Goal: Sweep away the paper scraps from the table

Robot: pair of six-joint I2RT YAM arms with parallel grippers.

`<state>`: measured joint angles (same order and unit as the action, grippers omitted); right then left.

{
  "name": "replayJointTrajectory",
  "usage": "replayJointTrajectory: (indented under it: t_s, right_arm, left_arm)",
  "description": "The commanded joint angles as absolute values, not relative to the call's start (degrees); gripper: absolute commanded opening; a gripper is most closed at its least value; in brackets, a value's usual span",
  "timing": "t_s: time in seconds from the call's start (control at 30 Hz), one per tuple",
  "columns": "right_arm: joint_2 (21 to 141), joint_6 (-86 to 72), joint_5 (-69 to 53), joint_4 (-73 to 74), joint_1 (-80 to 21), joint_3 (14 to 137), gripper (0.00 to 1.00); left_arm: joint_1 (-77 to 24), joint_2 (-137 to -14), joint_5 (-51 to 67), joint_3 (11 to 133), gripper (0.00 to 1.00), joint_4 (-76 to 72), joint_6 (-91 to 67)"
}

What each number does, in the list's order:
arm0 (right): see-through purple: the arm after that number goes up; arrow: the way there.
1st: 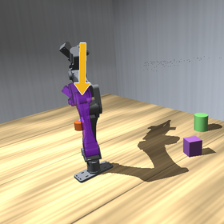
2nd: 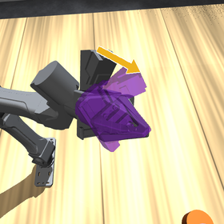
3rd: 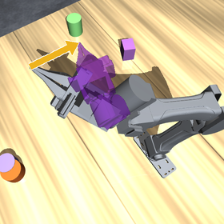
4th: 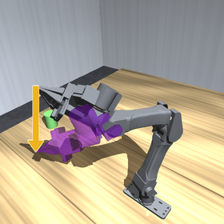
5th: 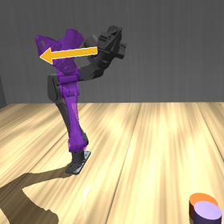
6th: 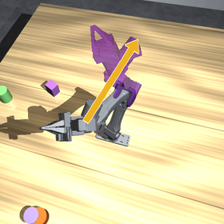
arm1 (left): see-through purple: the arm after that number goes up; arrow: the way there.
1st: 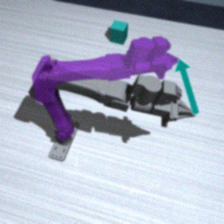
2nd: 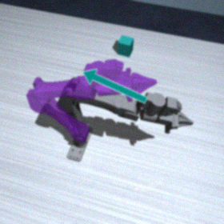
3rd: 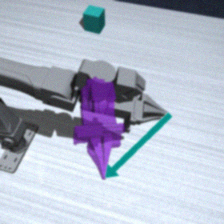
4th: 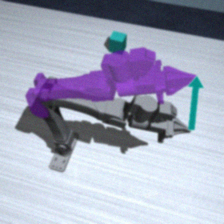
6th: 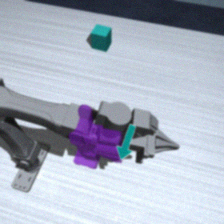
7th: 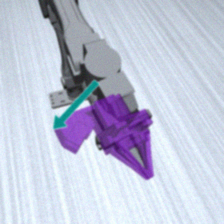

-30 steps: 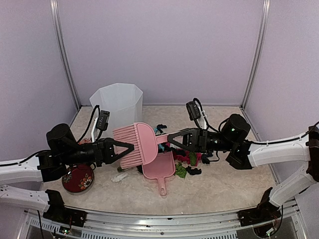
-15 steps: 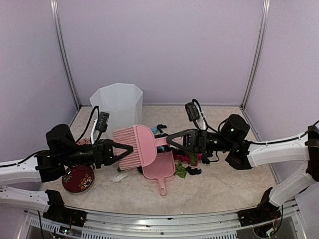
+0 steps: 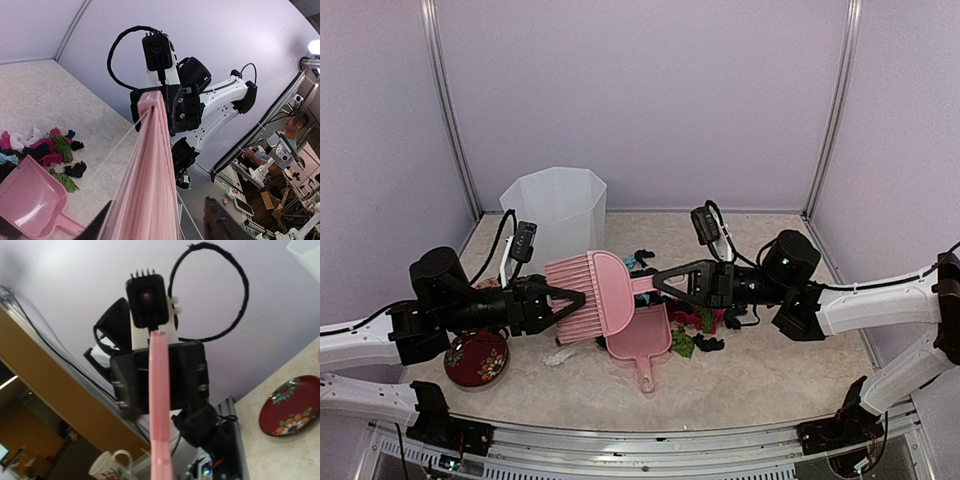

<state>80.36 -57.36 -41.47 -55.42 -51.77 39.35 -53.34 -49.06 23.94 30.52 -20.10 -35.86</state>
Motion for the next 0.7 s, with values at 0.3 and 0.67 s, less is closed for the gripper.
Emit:
replayJointTrajectory:
  t_s: [0.3,0.67]
  right_arm:
    - [54.37,-34.58,-5.68,-11.42,-51.74,40.98,0.00]
    - [45.28,-26.84,18.22,7.20,-51.17,41.84,0.00]
  left_arm:
    - [-56.92,-47.74,7.33,32.28,0.99,-11.62,-39.23]
    - [-68.92,-60.20,-14.26,35.19,0.99,-1.08,-48.49]
